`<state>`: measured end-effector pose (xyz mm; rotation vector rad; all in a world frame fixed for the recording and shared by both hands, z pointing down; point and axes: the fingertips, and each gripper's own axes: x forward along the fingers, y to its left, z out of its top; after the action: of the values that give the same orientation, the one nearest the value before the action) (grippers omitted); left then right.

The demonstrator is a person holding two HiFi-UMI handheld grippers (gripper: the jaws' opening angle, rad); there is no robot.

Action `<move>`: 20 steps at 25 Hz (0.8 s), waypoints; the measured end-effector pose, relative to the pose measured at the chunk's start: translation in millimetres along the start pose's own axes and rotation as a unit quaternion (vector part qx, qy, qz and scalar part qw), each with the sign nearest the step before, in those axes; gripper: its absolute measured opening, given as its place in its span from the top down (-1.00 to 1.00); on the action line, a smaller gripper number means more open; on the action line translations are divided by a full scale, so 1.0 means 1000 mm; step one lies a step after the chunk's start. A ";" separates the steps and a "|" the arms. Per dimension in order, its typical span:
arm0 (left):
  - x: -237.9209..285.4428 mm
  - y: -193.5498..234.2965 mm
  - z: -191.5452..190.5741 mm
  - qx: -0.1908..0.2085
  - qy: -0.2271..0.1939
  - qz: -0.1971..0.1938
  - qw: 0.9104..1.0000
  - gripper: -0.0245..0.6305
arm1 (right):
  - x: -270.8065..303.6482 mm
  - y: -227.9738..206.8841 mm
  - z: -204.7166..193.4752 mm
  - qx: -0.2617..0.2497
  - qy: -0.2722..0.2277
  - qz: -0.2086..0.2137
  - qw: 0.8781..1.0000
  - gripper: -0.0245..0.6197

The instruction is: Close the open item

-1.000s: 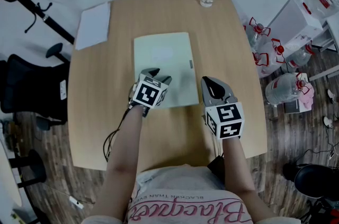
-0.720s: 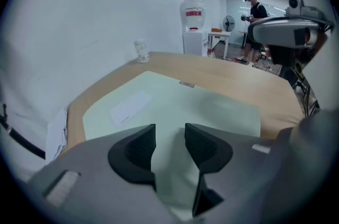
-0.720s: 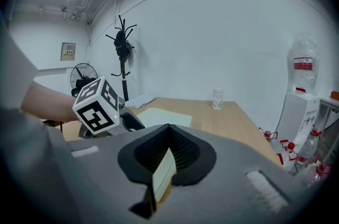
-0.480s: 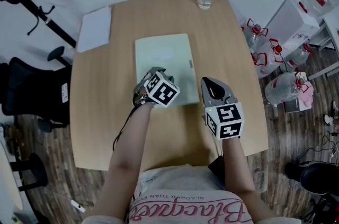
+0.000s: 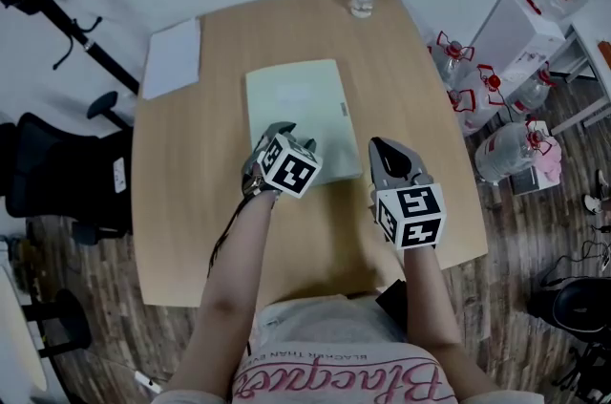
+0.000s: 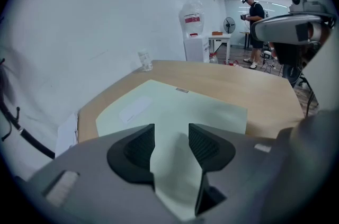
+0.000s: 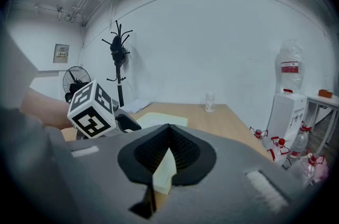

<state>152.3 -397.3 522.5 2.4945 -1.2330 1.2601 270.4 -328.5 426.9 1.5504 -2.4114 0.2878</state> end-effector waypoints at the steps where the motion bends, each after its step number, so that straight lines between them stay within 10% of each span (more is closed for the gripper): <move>1: -0.005 -0.001 0.000 -0.005 -0.006 -0.001 1.000 0.26 | -0.003 0.001 0.002 0.002 -0.003 -0.002 1.000 0.91; 20: -0.109 0.028 0.024 -0.077 -0.136 0.033 0.987 0.57 | -0.061 0.031 0.075 -0.043 -0.100 -0.044 0.993 0.92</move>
<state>111.5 -358.2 421.6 2.5946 -1.4186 0.8167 258.5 -286.0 335.9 1.7142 -2.4574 0.0112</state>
